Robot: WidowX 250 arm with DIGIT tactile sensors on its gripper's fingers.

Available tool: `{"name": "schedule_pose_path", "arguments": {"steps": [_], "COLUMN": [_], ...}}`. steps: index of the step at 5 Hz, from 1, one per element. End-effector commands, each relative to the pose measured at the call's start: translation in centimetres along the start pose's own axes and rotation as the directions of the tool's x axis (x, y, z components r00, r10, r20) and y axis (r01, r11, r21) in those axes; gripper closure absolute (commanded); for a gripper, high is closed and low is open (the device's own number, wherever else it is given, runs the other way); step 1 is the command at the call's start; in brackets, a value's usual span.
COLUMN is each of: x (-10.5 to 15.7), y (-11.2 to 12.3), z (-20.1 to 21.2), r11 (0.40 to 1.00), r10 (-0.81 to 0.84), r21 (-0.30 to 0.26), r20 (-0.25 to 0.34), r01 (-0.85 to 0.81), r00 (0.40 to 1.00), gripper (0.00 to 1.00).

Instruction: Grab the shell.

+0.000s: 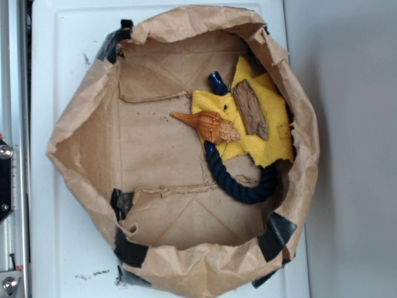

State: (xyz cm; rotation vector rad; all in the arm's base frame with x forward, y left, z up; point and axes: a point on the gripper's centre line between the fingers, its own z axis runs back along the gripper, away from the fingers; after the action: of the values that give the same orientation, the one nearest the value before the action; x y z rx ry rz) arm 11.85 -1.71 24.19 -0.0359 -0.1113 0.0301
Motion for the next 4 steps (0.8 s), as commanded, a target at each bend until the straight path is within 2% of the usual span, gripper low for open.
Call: {"name": "schedule_pose_path", "arguments": {"steps": [1, 2, 4], "x": [0.0, 4.4, 7.6], "y": [0.0, 0.0, 0.3], "z": [0.0, -0.3, -1.1], "r11": [1.000, 0.996, 0.997], "r10": [0.000, 0.092, 0.076], "r21": [0.000, -0.004, 0.011], "r20": [0.000, 0.010, 0.052], "r01": [0.000, -0.092, -0.076], "r00": [1.000, 0.996, 0.996], "gripper": [0.00, 0.00, 0.00]}}
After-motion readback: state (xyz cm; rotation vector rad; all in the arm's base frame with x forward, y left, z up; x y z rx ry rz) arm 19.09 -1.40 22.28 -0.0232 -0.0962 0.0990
